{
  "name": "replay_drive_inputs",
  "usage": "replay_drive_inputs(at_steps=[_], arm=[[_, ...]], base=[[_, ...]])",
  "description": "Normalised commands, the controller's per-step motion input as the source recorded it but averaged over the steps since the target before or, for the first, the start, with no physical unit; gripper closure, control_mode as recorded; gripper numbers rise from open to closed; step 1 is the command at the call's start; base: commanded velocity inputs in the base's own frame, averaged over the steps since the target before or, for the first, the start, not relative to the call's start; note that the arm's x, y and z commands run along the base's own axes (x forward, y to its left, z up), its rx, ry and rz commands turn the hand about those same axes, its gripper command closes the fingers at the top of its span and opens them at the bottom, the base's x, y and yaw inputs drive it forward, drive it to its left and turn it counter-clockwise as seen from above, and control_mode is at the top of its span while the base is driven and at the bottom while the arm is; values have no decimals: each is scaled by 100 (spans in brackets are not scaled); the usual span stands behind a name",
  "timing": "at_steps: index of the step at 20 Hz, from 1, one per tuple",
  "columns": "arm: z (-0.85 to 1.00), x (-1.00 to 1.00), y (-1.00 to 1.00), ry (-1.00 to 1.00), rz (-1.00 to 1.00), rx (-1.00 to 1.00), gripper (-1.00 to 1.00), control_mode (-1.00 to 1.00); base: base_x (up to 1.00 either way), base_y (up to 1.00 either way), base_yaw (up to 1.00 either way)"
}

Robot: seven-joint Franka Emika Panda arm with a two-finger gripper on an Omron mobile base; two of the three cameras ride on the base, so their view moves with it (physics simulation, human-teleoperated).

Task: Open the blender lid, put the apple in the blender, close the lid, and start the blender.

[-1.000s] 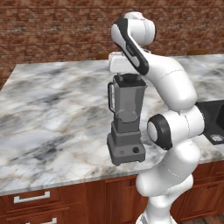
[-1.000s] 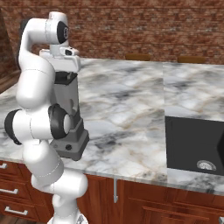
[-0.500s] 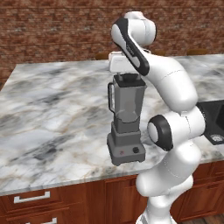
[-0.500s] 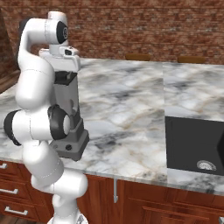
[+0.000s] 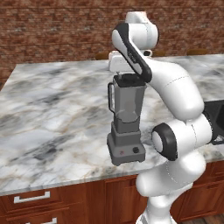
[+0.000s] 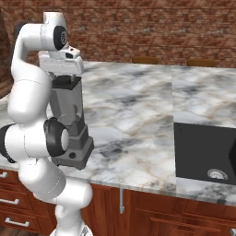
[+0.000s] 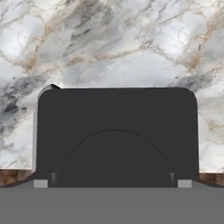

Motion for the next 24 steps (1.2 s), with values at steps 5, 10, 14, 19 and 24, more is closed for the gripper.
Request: replay_drive_inputs(at_steps=[5,10,14,19,24], arm=[[57,-37,0,-28,1,0,-100,-100],[19,-75,0,-42,0,0,-100,-100],[-71,-100,11,-40,-15,-7,-100,-100],[-100,-100,31,-25,-28,-27,-100,-100],[-100,-72,42,-3,-37,-31,-100,-100]], base=[[0,0,0],[0,0,0],[0,0,0],[0,0,0],[0,0,0]])
